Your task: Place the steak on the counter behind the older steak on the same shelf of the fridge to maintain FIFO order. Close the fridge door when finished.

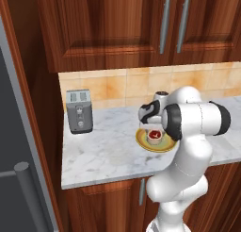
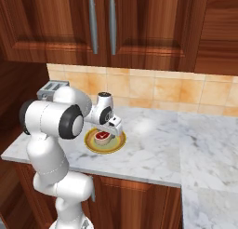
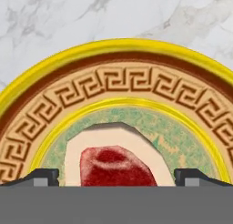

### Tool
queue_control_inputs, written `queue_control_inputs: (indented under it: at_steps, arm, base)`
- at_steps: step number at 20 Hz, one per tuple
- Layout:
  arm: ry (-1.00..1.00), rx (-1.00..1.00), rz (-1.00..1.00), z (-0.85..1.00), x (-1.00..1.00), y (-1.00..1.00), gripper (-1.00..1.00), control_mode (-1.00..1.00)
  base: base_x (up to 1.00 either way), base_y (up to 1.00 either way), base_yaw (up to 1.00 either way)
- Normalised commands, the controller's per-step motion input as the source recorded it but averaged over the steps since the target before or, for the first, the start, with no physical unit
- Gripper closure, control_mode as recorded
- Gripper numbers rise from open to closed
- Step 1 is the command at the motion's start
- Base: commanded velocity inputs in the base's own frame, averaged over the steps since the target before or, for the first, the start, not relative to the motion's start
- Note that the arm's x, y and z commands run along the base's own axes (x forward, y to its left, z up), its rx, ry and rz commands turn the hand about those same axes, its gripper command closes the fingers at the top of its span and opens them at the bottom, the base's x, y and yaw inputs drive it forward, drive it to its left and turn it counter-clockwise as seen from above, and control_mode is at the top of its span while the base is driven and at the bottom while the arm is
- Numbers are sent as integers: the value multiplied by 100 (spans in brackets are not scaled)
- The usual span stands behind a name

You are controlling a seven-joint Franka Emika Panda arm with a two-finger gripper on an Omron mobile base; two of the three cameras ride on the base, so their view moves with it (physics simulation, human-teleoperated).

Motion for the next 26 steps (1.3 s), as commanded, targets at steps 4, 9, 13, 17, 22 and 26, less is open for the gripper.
queue_control_inputs:
  at_steps: [4,9,13,17,22,26]
  arm:
    - [0,0,0,-44,0,0,-100,-100]
    - [2,-1,0,-25,-13,3,100,-100]
    - [-16,0,0,18,-63,1,100,-100]
    - [-29,0,0,53,-100,0,100,-100]
    - [-20,0,0,76,-97,1,100,-100]
    - [-12,0,0,100,-78,8,100,-100]
  base:
    - [0,0,0]
    - [0,0,0]
    - [0,0,0]
    - [0,0,0]
    - [0,0,0]
    - [0,0,0]
